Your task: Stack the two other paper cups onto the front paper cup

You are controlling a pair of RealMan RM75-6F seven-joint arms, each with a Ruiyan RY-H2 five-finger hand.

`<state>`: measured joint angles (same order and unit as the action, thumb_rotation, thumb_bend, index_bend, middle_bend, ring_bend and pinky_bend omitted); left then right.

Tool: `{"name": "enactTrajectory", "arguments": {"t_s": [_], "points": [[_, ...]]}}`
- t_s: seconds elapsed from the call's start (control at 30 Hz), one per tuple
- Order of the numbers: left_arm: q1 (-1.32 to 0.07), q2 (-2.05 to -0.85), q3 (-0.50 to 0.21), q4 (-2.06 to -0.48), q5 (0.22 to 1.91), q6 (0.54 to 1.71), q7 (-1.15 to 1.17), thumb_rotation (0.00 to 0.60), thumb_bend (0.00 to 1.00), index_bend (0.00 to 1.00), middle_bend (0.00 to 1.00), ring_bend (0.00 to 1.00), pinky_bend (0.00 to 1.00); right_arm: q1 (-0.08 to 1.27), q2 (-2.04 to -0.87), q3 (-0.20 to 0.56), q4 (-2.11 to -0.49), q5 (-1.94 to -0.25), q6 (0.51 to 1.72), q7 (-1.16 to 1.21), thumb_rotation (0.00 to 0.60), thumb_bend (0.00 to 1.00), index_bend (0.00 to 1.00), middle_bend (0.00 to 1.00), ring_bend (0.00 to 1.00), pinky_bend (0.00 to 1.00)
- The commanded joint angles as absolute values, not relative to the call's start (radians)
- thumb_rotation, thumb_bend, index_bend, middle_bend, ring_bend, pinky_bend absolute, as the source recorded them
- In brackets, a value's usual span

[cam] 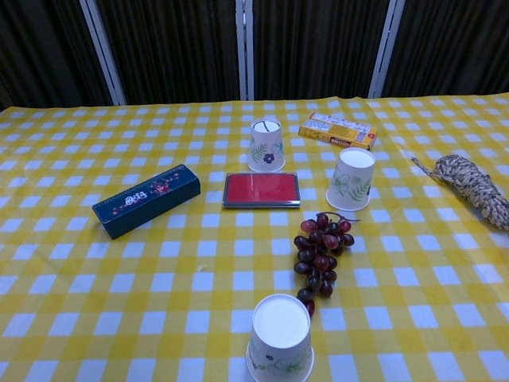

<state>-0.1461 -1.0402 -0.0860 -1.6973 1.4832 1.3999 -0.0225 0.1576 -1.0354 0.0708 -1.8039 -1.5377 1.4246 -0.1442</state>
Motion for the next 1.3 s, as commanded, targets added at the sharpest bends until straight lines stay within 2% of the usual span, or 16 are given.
{"name": "enactTrajectory", "arguments": {"t_s": [0.03, 0.17, 0.23, 0.57, 0.73, 0.83, 0.9, 1.1, 1.3], "points": [[-0.323, -1.107, -0.16, -1.586, 1.538, 1.257, -0.062, 0.6, 0.0, 0.0, 0.0, 0.0, 0.0, 0.163, -1.039, 0.077, -1.803, -1.524, 1.416, -0.151, 0.6, 0.0, 0.08, 0.0, 0.0, 0.0], [-0.527, -1.209, -0.241, -1.455, 1.51, 1.063, -0.118, 0.6, 0.0, 0.0, 0.0, 0.0, 0.0, 0.17, -1.045, 0.09, -1.791, -1.48, 1.397, -0.156, 0.6, 0.0, 0.08, 0.0, 0.0, 0.0], [-0.579, -1.245, -0.265, -1.414, 1.489, 1.018, -0.129, 0.6, 0.0, 0.0, 0.0, 0.0, 0.0, 0.172, -1.046, 0.094, -1.786, -1.468, 1.393, -0.157, 0.6, 0.0, 0.08, 0.0, 0.0, 0.0], [-0.884, -1.438, -0.339, -1.182, 1.385, 0.709, -0.15, 0.6, 0.0, 0.03, 0.0, 0.0, 0.01, 0.183, -1.057, 0.117, -1.748, -1.392, 1.365, -0.157, 0.6, 0.0, 0.08, 0.0, 0.0, 0.0], [-1.025, -1.552, -0.347, -1.031, 1.372, 0.594, -0.131, 0.6, 0.01, 0.0, 0.0, 0.0, 0.03, 0.188, -1.065, 0.121, -1.725, -1.363, 1.347, -0.157, 0.6, 0.0, 0.08, 0.0, 0.0, 0.0], [-1.091, -1.607, -0.346, -0.952, 1.377, 0.551, -0.138, 0.6, 0.1, 0.01, 0.0, 0.0, 0.02, 0.187, -1.066, 0.125, -1.718, -1.352, 1.348, -0.157, 0.6, 0.0, 0.08, 0.0, 0.0, 0.0], [-1.135, -1.649, -0.342, -0.891, 1.388, 0.526, -0.163, 0.6, 0.13, 0.02, 0.0, 0.0, 0.02, 0.184, -1.066, 0.127, -1.714, -1.344, 1.351, -0.155, 0.6, 0.0, 0.08, 0.0, 0.0, 0.0], [-1.254, -1.768, -0.313, -0.686, 1.428, 0.47, -0.273, 0.6, 0.14, 0.05, 0.0, 0.0, 0.02, 0.181, -1.065, 0.136, -1.7, -1.317, 1.354, -0.151, 0.6, 0.0, 0.08, 0.0, 0.0, 0.0], [-1.315, -1.837, -0.263, -0.562, 1.467, 0.433, -0.376, 0.6, 0.14, 0.06, 0.0, 0.0, 0.05, 0.181, -1.065, 0.144, -1.691, -1.298, 1.353, -0.15, 0.6, 0.0, 0.08, 0.0, 0.0, 0.0]]}}
